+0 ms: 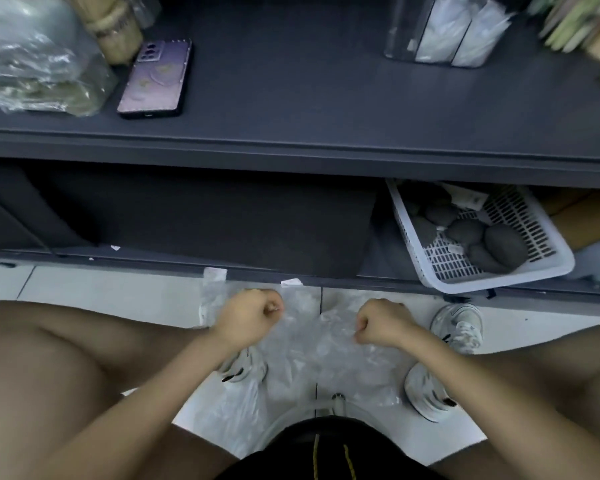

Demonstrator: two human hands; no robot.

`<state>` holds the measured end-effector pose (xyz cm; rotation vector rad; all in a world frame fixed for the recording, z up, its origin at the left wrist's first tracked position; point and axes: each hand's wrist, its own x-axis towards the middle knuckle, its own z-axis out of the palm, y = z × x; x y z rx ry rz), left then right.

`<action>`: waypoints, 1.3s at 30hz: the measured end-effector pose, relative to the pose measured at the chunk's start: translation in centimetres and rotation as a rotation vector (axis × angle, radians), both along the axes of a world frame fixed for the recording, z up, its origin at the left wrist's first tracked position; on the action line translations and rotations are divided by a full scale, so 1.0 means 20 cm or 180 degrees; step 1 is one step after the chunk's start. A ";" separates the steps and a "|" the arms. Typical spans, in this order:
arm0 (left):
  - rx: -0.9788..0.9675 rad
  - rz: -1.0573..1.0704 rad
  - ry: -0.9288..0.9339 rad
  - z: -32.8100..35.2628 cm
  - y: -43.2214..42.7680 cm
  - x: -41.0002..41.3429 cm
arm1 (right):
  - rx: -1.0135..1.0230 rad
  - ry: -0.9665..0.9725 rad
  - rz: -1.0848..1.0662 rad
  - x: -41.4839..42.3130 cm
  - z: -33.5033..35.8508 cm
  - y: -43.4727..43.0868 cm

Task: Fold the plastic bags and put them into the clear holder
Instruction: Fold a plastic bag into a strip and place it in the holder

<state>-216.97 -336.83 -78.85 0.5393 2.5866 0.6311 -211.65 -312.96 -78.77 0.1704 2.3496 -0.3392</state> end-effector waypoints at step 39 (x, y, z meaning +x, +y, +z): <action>0.1678 -0.0643 0.1750 1.43 0.51 -0.26 | -0.2618 0.3719 -0.2232 -0.45 1.54 0.34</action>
